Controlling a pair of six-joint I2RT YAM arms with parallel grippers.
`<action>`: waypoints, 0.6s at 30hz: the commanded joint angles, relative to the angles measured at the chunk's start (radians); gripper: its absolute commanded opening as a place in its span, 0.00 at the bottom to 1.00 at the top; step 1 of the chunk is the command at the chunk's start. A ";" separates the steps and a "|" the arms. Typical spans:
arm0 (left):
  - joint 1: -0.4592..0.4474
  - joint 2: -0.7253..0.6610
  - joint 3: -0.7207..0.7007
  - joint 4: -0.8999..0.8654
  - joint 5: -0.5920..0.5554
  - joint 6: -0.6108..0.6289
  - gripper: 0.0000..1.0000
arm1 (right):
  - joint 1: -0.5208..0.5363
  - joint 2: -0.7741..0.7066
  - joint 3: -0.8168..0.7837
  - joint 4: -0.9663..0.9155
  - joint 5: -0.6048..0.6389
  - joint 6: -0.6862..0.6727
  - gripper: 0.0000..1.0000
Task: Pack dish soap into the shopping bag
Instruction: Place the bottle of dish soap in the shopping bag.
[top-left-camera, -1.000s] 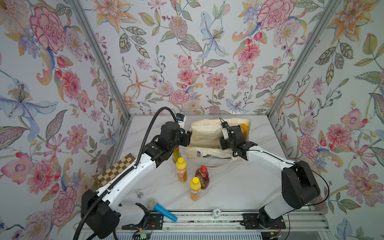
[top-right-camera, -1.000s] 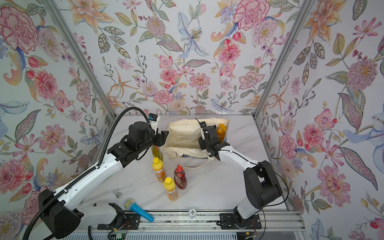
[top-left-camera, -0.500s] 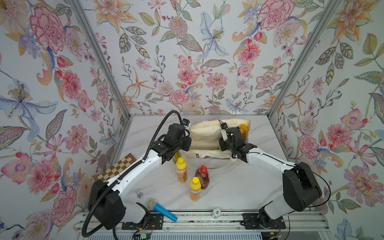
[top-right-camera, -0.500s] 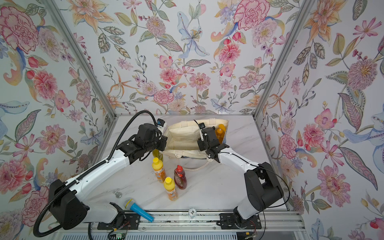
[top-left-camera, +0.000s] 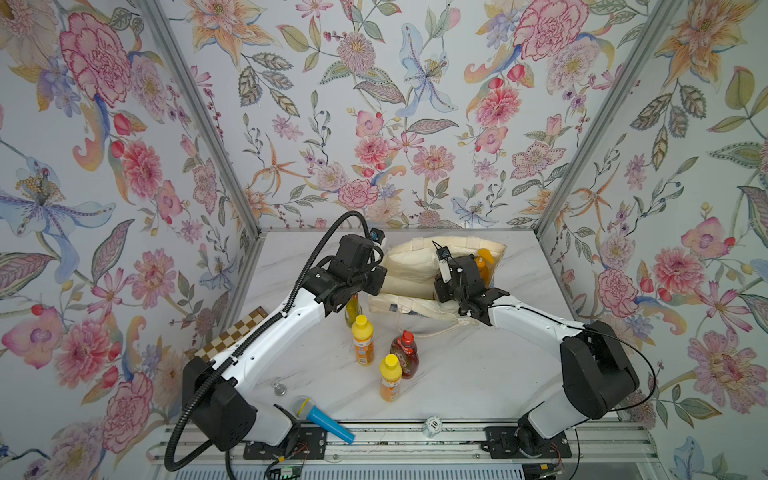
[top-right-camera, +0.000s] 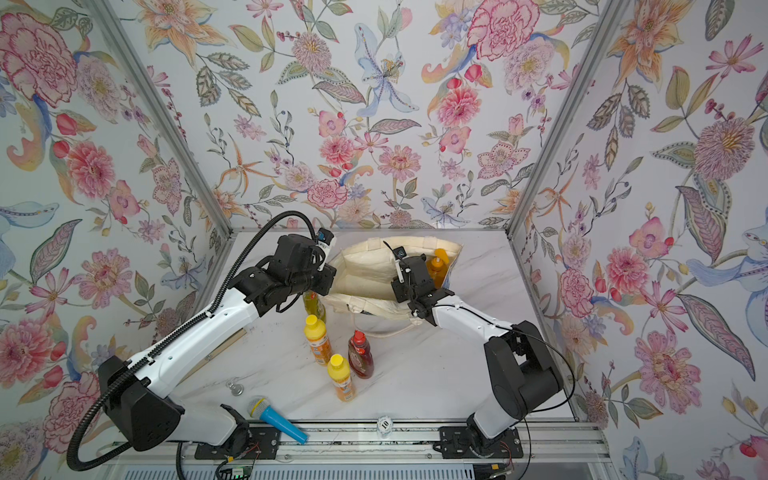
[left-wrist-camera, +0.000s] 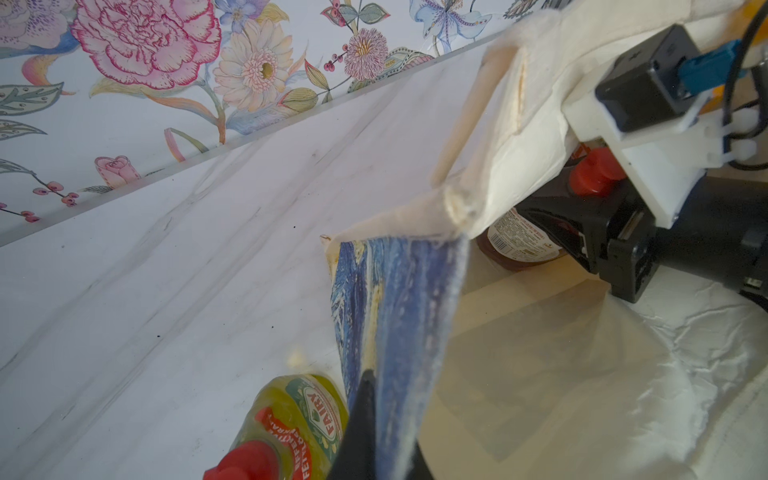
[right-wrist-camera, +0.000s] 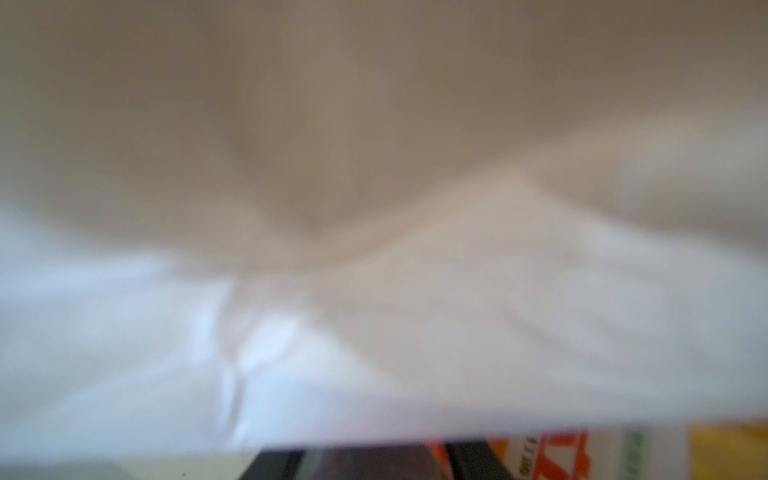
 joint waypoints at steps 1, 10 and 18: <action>0.000 -0.035 0.057 -0.018 -0.071 0.023 0.00 | -0.037 0.030 0.011 -0.026 0.081 -0.038 0.06; 0.000 -0.057 0.019 0.008 -0.062 -0.004 0.00 | -0.031 -0.033 0.004 -0.100 0.016 0.019 0.40; 0.000 -0.042 -0.015 0.061 -0.021 -0.023 0.00 | -0.001 -0.136 0.023 -0.129 -0.015 0.040 0.61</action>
